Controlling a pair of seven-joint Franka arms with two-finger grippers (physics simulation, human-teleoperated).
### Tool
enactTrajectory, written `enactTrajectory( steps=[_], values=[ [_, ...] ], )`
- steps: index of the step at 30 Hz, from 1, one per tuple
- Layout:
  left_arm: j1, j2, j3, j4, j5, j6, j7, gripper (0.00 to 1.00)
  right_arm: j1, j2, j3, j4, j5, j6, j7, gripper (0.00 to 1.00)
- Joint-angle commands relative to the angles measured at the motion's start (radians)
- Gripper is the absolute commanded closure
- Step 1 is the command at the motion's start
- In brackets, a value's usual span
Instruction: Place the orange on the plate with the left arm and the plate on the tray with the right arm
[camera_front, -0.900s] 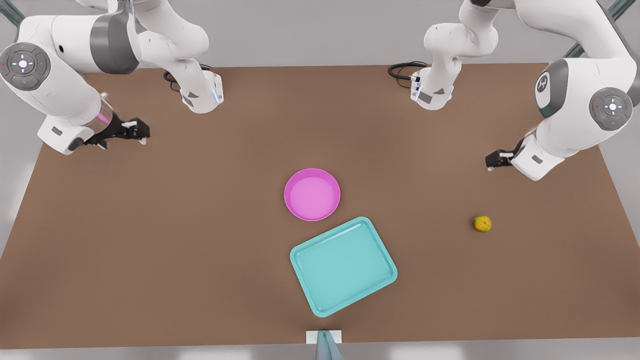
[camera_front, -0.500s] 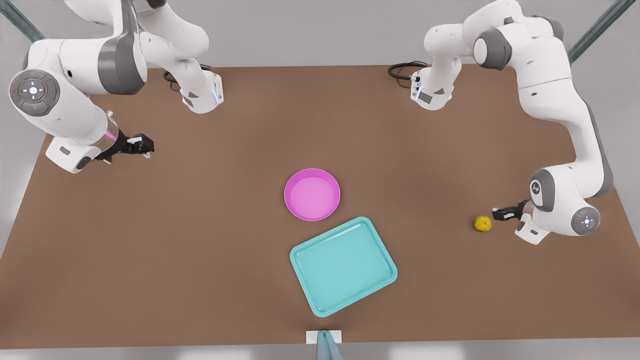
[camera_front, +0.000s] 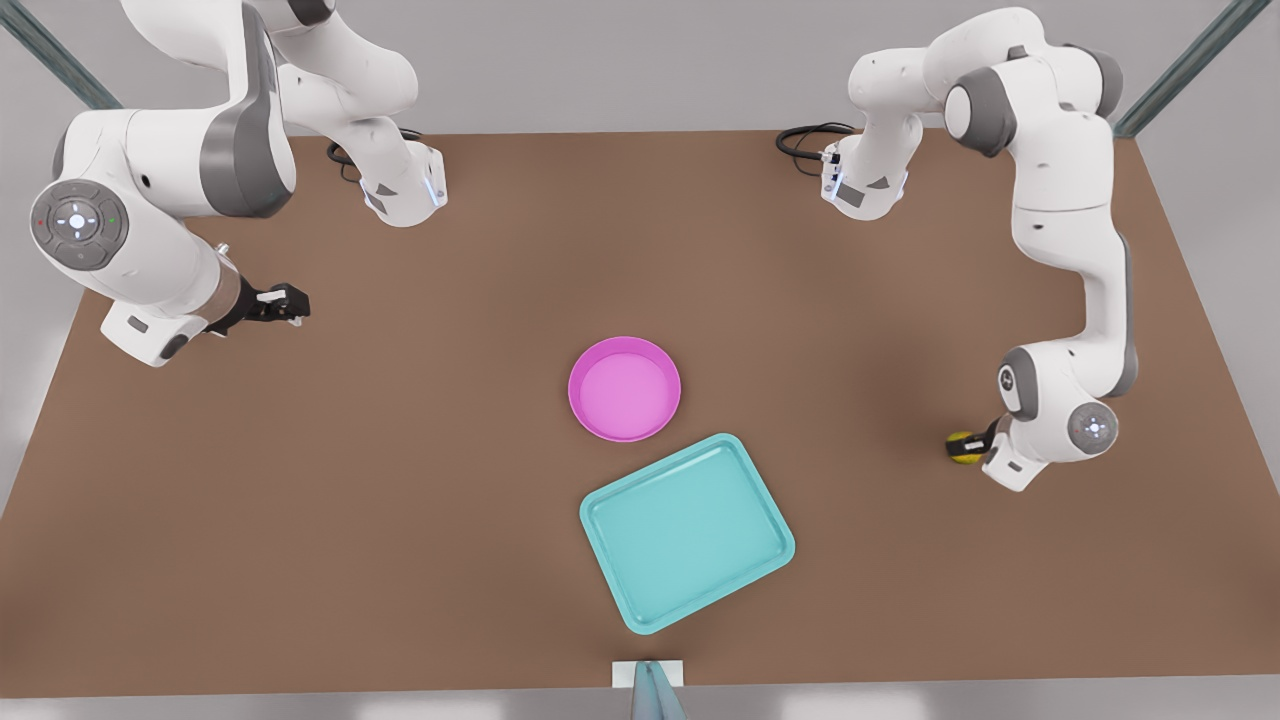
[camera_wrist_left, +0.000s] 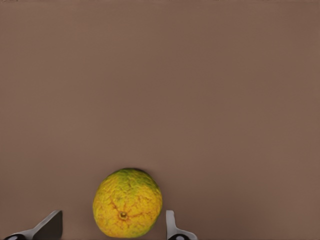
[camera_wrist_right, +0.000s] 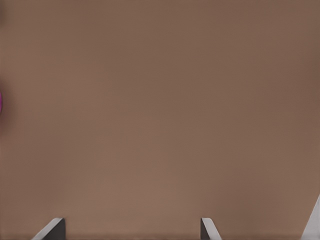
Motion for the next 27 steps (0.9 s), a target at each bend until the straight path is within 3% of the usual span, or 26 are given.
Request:
enactTrajectory(
  steps=[1, 13, 15, 16, 25, 27],
  values=[
    [0.000, 0.006, 0.000, 0.000, 0.002, 0.058, 0.038, 0.00, -0.001, -0.001, 0.000, 0.000, -0.001, -0.002, -0.003, 0.00],
    [-0.001, 0.070, 0.000, 0.000, 0.002, 0.059, 0.037, 0.00, 0.000, -0.001, 0.000, 0.000, -0.002, -0.004, 0.000, 0.00],
    [-0.001, 0.070, 0.000, 0.000, 0.002, 0.051, 0.037, 0.28, 0.000, 0.000, 0.000, 0.000, -0.002, -0.004, 0.000, 0.00],
    [-0.001, 0.069, 0.000, 0.000, 0.002, 0.050, 0.037, 0.31, 0.000, 0.000, 0.000, 0.000, -0.001, -0.004, 0.000, 0.00],
    [-0.006, 0.047, -0.012, 0.000, 0.000, 0.024, 0.008, 0.37, -0.001, 0.000, 0.000, 0.000, -0.002, -0.004, -0.001, 0.00],
    [-0.059, -0.042, -0.017, 0.000, 0.000, -0.108, -0.052, 0.37, -0.001, 0.000, 0.000, 0.000, -0.002, -0.004, -0.001, 0.00]
  ],
)
